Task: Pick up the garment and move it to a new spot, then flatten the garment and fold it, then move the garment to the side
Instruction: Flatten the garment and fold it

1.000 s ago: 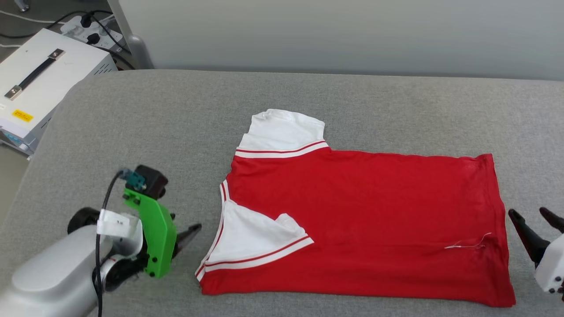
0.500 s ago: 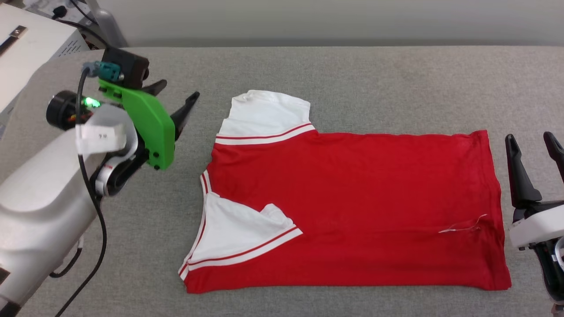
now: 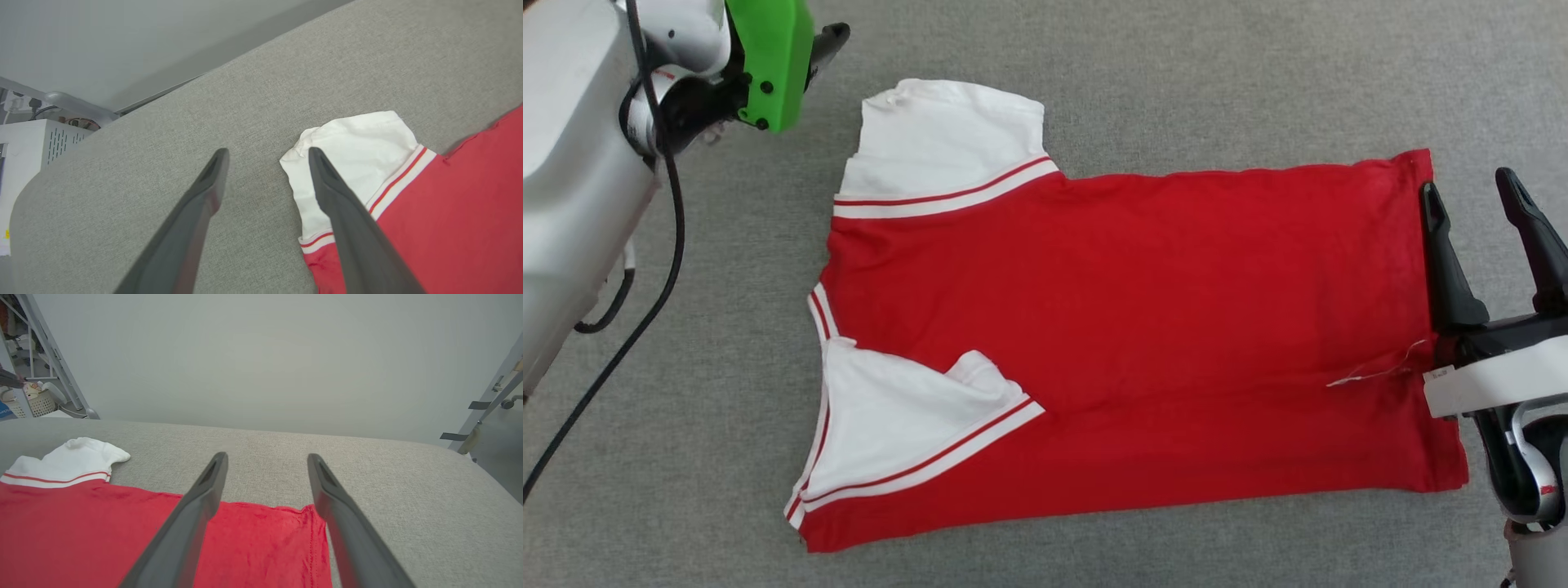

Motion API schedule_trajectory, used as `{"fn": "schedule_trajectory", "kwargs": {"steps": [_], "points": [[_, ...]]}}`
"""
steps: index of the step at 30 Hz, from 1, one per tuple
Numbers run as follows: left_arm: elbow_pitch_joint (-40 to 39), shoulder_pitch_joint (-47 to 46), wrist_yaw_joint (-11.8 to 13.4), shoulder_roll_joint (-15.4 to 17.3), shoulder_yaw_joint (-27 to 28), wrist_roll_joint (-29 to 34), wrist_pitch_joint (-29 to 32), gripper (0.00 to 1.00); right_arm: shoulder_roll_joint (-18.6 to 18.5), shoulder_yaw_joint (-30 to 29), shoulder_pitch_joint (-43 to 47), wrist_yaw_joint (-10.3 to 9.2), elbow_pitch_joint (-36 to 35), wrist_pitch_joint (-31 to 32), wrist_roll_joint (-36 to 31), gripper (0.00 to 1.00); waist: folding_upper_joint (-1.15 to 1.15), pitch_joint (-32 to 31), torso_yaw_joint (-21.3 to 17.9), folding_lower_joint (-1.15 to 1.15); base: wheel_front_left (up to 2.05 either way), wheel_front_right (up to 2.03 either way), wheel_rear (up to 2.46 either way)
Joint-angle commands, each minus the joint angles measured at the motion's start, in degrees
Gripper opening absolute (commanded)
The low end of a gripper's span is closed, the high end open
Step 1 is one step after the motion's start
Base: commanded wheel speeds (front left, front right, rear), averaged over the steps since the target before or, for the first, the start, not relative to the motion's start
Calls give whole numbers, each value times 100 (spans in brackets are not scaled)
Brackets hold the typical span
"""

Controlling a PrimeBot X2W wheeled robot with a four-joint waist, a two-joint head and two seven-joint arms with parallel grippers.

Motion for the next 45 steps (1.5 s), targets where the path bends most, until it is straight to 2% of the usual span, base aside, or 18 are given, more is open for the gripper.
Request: {"fn": "schedule_trajectory", "kwargs": {"steps": [1,4,7,13,19,20,21,22,29,34,38,41,45], "points": [[63,-168,-49,-34,-59,-80,197,100,14,50,-139,-3,-29,-36,-5,100,19,501,-354,-1,0,0,0],[178,-352,-104,-103,-214,-200,803,100,38,136,-263,-3,-21,-57,8,100,19,689,-444,-1,0,0,0],[237,-493,-143,-139,-382,-188,1155,100,37,178,-388,-3,32,-104,26,100,19,838,-526,-1,0,0,0],[450,-493,-178,-172,-686,-94,1421,100,56,243,-509,-3,211,-217,74,100,19,964,-645,-1,0,0,0],[633,-324,-196,-35,-976,-25,1507,98,79,265,-539,-3,378,-329,140,100,19,959,-698,-1,0,0,0],[643,-304,-198,-21,-987,-39,1486,71,77,257,-548,-3,397,-340,151,100,19,953,-696,-1,0,0,0],[652,-290,-199,-4,-1014,-40,1469,32,71,246,-558,-3,418,-349,162,100,19,948,-686,-1,0,0,0],[658,-279,-201,9,-1038,-43,1449,0,65,244,-574,-3,438,-355,169,100,19,940,-679,-1,0,0,0],[684,-229,-204,-90,-1063,-130,1080,0,-90,269,-781,-3,469,-331,166,100,19,787,-572,-1,0,0,0],[498,-193,-204,-139,-1119,-129,567,0,-567,236,-1106,-3,452,30,191,100,19,494,-426,-1,0,0,0],[288,-101,-205,-160,-1159,-127,94,0,-1242,448,-1453,-3,529,906,489,100,19,259,-258,-1,0,0,0],[129,-36,-205,-155,-1212,-72,-220,0,-1843,722,-1769,-3,638,1801,836,100,19,148,-116,-1,0,0,0],[-99,46,-205,-173,-1229,-49,-570,0,-2449,1056,-2263,-3,960,2992,1469,100,19,108,66,-1,0,0,0]]}}
